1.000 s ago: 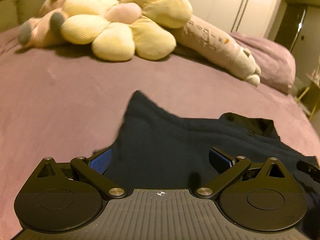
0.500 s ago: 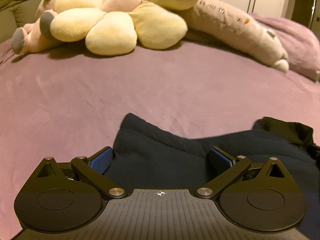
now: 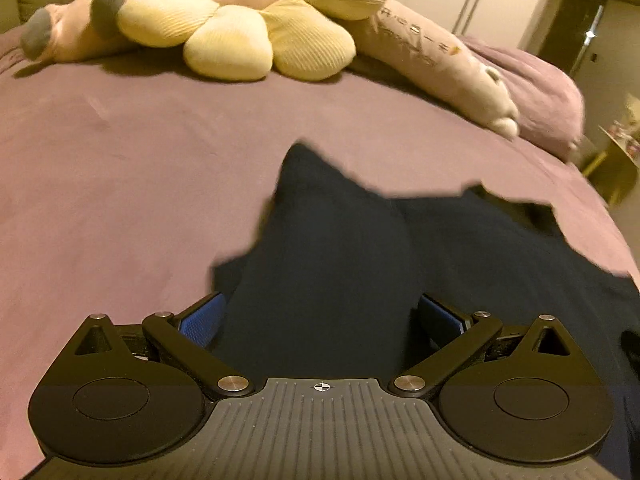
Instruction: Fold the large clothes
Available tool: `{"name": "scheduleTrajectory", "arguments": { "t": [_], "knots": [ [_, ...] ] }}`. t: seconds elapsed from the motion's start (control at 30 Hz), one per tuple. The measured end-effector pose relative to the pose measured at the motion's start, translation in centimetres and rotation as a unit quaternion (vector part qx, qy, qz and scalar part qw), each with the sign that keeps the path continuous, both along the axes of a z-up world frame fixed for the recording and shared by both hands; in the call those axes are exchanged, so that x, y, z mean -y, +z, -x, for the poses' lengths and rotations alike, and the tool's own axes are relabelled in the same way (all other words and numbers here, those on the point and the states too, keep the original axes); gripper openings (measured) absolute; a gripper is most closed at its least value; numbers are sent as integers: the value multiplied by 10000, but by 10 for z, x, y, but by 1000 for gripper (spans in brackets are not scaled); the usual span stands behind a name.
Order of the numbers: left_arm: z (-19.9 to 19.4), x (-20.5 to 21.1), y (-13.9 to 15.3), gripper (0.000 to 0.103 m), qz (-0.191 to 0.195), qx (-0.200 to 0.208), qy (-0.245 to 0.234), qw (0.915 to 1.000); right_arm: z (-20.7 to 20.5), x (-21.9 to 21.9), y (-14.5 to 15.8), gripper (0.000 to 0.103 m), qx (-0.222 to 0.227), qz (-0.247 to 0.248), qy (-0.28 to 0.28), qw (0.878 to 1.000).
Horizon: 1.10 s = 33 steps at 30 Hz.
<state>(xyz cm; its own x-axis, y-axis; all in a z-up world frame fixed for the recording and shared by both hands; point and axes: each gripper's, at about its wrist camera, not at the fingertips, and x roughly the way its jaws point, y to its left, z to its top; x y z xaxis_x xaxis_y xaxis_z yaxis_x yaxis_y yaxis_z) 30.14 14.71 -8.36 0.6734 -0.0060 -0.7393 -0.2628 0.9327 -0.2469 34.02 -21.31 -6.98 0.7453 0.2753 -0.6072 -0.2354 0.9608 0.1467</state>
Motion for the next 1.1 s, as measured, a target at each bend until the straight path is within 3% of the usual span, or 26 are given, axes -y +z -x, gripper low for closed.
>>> {"name": "scheduleTrajectory", "arguments": {
  "t": [0.03,0.07,0.23,0.3,0.5,0.7,0.77,0.83,0.93,1.03,1.1],
  "knots": [
    [19,-6,1,103,177,-25,-1,9998,15,7,-1,51,-118,-63,12,9999],
    [37,-12,0,103,395,-40,53,9992,30,14,-3,64,-201,-156,-5,9997],
    [105,-36,-12,103,1687,-65,480,9845,74,31,-8,81,-310,-513,-121,9981],
    [119,-37,-10,103,1921,63,435,9804,77,28,-7,102,-430,-665,-10,9969],
    [118,-41,-23,103,2563,31,335,9660,82,16,-7,102,-477,-606,-144,9969],
    [105,-54,-35,103,3254,155,471,9443,93,14,-9,102,-290,-519,-107,9982],
    [98,-53,-38,98,3347,163,385,9414,96,15,-11,102,-185,-544,-50,9983],
    [92,-52,-43,84,3400,89,371,9397,99,16,-10,102,-117,-600,-59,9981],
    [83,-51,-47,80,3456,26,390,9376,102,20,-8,102,-111,-831,-164,9963],
    [79,-54,-47,68,3478,-34,418,9366,101,19,-3,84,-168,-722,-243,9970],
    [79,-56,-48,64,3535,-51,406,9345,102,17,-2,43,-209,-606,-222,9977]
  ]
}}
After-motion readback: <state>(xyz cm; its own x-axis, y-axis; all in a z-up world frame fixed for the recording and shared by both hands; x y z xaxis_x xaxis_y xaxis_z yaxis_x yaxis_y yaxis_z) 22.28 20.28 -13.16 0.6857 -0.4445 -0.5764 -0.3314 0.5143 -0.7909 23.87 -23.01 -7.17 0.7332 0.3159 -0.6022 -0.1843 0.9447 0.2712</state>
